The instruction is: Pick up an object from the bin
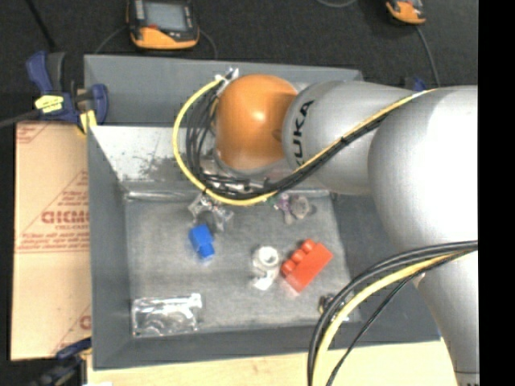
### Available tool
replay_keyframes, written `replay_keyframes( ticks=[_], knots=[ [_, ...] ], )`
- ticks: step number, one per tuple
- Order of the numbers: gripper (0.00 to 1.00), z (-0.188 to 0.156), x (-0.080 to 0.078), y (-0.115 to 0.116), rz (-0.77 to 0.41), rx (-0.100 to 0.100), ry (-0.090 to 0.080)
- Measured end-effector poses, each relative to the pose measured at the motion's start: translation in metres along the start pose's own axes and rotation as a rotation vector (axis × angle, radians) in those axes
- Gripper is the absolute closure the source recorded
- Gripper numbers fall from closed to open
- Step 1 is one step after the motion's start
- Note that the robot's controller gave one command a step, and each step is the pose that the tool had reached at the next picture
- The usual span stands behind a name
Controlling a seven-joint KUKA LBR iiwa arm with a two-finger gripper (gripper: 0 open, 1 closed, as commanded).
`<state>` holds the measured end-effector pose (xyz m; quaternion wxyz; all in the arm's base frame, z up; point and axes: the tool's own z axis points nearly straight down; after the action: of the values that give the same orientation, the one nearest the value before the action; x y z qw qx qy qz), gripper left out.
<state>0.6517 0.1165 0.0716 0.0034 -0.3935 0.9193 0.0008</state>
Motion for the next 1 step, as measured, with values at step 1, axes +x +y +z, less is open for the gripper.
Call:
replay_keyframes(
  ticks=[1],
  knots=[
    [0.00,0.0000,0.0002,-0.0002,0.002,0.000,0.001]
  ],
)
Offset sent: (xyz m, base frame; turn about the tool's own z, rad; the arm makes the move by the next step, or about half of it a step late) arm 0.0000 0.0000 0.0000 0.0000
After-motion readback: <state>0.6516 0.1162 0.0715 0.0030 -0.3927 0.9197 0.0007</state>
